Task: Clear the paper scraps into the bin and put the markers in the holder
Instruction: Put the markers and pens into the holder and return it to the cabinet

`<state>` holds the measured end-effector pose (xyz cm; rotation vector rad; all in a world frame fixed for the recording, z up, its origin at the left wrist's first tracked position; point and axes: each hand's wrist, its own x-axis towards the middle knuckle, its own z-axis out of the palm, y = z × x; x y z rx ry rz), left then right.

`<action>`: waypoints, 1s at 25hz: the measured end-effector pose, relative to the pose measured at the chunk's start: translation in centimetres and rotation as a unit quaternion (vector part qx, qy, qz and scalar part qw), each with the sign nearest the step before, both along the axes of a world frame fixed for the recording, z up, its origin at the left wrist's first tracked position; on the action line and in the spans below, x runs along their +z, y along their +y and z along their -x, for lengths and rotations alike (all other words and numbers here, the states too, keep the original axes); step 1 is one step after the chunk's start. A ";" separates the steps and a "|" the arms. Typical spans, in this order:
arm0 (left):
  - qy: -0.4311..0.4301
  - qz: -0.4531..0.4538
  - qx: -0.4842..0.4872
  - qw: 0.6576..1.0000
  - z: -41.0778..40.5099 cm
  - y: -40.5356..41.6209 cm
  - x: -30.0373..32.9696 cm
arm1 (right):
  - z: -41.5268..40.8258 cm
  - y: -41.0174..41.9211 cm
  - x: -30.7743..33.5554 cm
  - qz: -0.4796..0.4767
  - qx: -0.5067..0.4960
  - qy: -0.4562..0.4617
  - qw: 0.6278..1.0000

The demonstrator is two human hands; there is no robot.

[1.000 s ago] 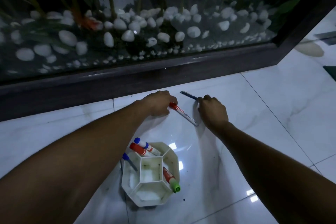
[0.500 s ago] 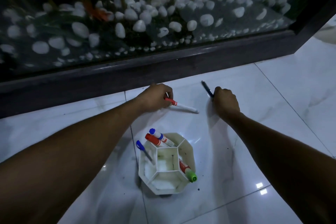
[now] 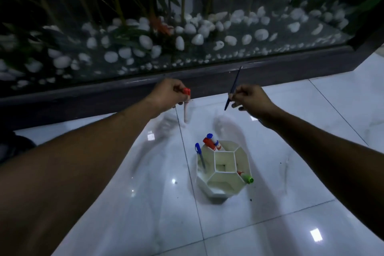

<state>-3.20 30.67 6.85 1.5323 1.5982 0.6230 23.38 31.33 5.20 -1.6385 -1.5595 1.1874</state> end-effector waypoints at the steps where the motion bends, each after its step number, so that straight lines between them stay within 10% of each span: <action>1: 0.003 -0.006 0.007 1.000 0.6 -0.3 1.0 | 0.6 -0.5 2.1 -0.015 0.026 -0.005 1.000; 11: 0.033 -0.091 -0.022 0.995 3.0 -4.3 10.6 | 6.4 -10.7 8.2 0.021 0.348 -0.235 0.907; 25: -0.006 -0.086 -0.085 0.993 -1.2 -7.1 12.9 | 3.3 -8.8 10.5 -0.120 0.146 -0.240 0.952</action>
